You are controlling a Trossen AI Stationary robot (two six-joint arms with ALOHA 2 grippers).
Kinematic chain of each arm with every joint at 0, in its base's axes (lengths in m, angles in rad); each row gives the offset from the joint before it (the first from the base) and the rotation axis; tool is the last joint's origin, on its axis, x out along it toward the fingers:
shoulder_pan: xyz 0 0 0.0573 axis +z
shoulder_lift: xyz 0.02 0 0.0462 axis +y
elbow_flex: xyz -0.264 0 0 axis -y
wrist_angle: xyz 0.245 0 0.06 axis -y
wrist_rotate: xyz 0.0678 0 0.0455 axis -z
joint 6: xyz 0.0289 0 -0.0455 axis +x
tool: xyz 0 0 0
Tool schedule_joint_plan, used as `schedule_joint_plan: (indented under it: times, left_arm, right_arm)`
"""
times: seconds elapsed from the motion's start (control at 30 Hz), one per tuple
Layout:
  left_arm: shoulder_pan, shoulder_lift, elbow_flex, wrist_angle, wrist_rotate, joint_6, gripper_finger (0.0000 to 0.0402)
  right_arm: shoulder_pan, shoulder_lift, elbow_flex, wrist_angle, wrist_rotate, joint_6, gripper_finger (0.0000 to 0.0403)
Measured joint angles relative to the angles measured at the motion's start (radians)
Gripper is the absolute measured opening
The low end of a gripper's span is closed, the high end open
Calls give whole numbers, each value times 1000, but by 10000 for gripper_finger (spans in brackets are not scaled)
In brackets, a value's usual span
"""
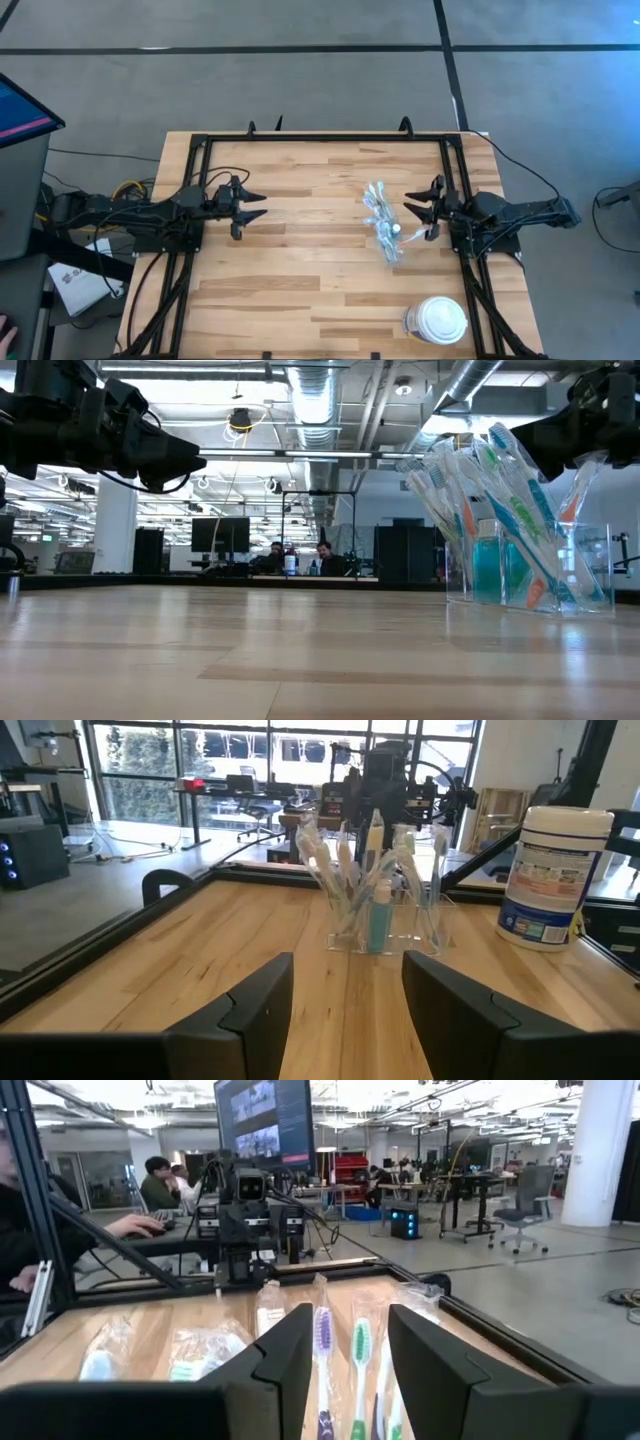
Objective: Pick & Place toothbrushing station
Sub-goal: Return to Home Position
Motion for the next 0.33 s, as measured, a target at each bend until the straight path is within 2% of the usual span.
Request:
schedule_joint_plan:
  times: [0.33]
  left_arm:
    - [0,0,0,1,0,0,182]
  right_arm:
    - [3,10,-1,-37,-5,57,124]
